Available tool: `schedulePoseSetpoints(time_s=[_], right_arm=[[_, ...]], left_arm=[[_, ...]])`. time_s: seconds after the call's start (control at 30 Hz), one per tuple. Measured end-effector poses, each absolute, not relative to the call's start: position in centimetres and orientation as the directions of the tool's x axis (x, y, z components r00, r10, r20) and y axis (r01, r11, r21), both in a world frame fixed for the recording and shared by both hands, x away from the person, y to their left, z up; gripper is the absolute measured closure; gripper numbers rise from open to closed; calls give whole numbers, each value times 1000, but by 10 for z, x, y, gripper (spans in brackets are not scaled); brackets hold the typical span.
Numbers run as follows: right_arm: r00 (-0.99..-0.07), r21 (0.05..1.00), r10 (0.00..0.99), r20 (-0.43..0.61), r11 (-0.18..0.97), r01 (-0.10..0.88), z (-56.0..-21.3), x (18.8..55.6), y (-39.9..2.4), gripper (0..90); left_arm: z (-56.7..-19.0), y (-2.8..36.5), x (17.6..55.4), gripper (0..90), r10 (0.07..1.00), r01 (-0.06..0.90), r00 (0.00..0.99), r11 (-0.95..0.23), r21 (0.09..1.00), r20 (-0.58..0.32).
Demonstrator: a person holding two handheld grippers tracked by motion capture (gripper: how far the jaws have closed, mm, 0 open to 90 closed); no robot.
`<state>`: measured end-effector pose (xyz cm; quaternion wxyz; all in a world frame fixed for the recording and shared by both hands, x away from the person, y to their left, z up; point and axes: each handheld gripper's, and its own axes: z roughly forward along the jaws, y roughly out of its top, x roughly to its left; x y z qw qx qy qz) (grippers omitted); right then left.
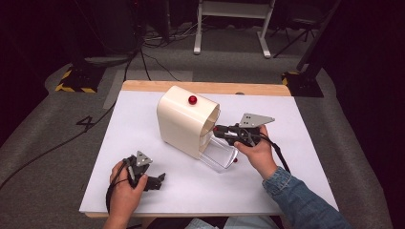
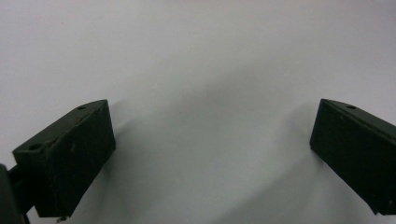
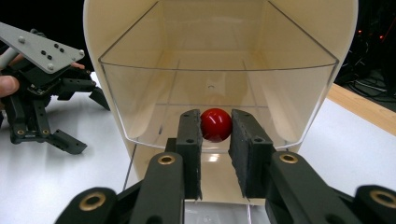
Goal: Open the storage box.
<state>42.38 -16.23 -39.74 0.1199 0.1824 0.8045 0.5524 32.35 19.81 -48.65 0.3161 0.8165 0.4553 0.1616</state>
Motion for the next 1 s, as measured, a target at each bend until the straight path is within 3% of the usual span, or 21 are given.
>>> schedulePoseSetpoints(time_s=[1.0], right_arm=[[-891,937,454,2,311,160,-389,387,-218,745]], left_arm=[[-486,198,325,0,843,646,536,-389,657,-28]])
